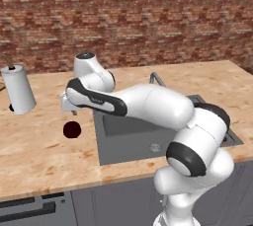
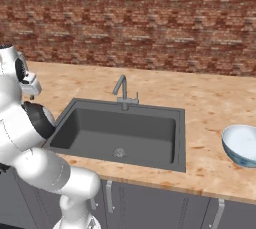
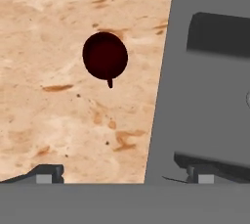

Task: Pick the mug and place it in the sink. Pick the bowl and place it in the open cabinet and then close the cabinet.

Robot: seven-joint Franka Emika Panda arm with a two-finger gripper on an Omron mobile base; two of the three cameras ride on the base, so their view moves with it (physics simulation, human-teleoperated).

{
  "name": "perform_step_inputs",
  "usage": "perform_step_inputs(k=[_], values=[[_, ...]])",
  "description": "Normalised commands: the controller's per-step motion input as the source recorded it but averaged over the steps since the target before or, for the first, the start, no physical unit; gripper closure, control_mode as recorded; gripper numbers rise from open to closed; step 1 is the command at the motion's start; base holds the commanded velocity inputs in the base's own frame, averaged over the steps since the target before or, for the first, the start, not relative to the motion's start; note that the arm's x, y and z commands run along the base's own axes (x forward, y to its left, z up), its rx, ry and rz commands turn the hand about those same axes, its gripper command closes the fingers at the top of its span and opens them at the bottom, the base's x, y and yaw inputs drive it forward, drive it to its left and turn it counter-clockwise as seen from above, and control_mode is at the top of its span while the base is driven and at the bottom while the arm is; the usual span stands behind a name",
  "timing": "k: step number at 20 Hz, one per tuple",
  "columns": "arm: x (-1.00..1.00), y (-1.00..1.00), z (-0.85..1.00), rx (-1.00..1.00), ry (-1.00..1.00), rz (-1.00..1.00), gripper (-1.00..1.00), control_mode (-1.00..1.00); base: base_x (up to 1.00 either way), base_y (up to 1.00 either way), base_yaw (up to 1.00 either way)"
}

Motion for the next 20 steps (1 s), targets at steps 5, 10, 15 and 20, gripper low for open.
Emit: perform_step_inputs(k=[5, 10, 15, 20], values=[[-0.01, 0.11, -0.24, 0.00, 0.05, 0.01, -1.00, -1.00, 0.00, 0.00, 0.00], [0.01, 0.06, -0.22, -0.03, 0.00, 0.00, -1.00, -1.00, 0.00, 0.00, 0.00], [0.22, 0.07, -0.38, -0.03, -0.01, 0.02, -1.00, -1.00, 0.00, 0.00, 0.00], [0.15, 0.05, -0.24, 0.00, 0.00, 0.00, -1.00, -1.00, 0.00, 0.00, 0.00]])
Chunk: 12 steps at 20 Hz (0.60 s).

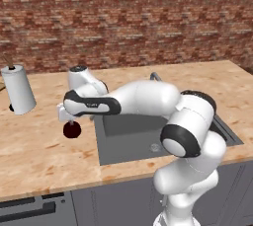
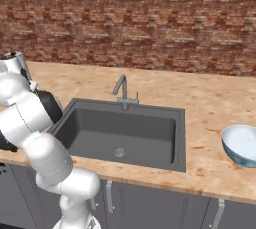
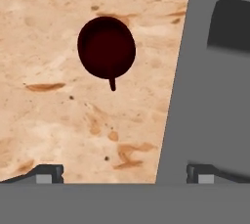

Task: Pick the mug and place it in the sink. Pick the bowl and place it in the open cabinet and then close the cabinet.

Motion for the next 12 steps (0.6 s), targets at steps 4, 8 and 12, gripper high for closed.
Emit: perform_step_inputs(k=[4, 8, 12], values=[[0.14, 0.13, -0.17, 0.00, 0.00, 0.00, -1.00, -1.00, 0.00, 0.00, 0.00], [0.32, 0.03, -0.05, 0.00, -0.02, 0.00, -1.00, -1.00, 0.00, 0.00, 0.00], [0.22, 0.06, 0.00, 0.00, -0.01, 0.00, -1.00, -1.00, 0.00, 0.00, 0.00]])
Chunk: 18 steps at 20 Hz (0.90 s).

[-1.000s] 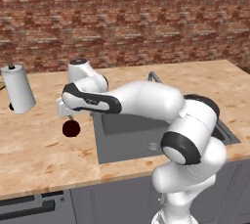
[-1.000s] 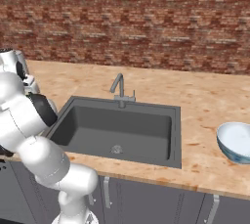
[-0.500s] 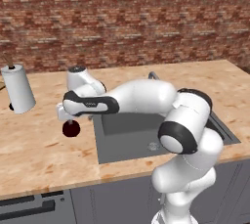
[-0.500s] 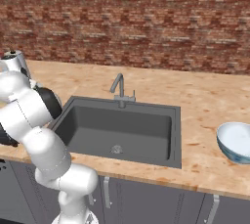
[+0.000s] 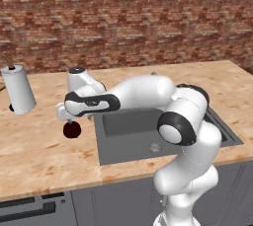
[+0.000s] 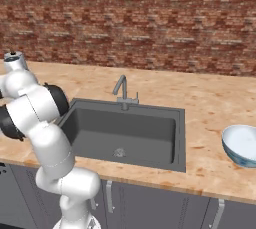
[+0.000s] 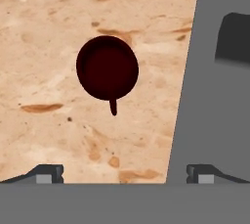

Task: Pick the mug and place it in the sink. Pick the bowl and place it in the open cabinet and then close the cabinet.

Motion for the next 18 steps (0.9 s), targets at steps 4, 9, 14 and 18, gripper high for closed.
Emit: perform_step_inputs(k=[4, 9, 14, 18], values=[[0.11, 0.12, -0.07, 0.00, -0.04, 0.00, -1.00, -1.00, 0.00, 0.00, 0.00], [0.08, 0.16, -0.12, 0.00, -0.05, 0.00, -1.00, -1.00, 0.00, 0.00, 0.00], [0.04, 0.04, -0.17, 0.00, -0.03, 0.00, -1.00, -1.00, 0.00, 0.00, 0.00], [0.08, 0.00, -0.36, 0.02, 0.00, 0.00, -1.00, -1.00, 0.00, 0.00, 0.00]])
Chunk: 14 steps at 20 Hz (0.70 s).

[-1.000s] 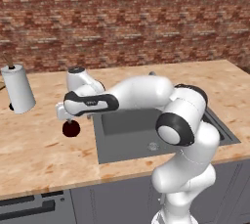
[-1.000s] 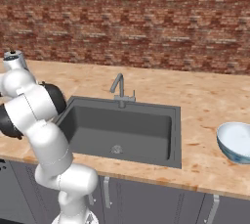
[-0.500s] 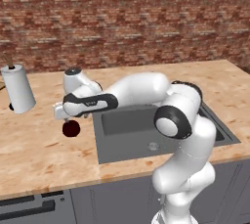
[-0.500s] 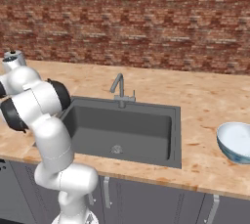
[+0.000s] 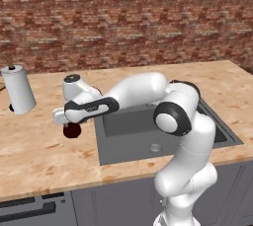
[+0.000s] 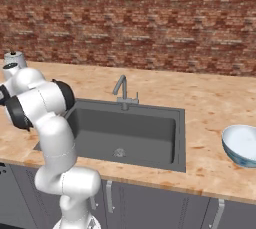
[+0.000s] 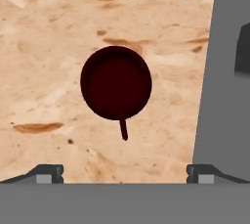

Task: Pick the mug and place it in the sink. Pick the bowl and place it in the open cabinet and then close the cabinet.

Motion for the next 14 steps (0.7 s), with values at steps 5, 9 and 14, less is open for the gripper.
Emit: perform_step_inputs(k=[5, 9, 14], values=[[0.12, 0.00, -0.36, 0.01, 0.00, 0.00, -1.00, -1.00, 0.00, 0.00, 0.00], [0.25, 0.02, 0.00, 0.00, 0.01, 0.00, -1.00, -1.00, 0.00, 0.00, 0.00], [0.23, 0.13, 0.00, 0.00, 0.00, 0.00, -1.00, -1.00, 0.00, 0.00, 0.00]])
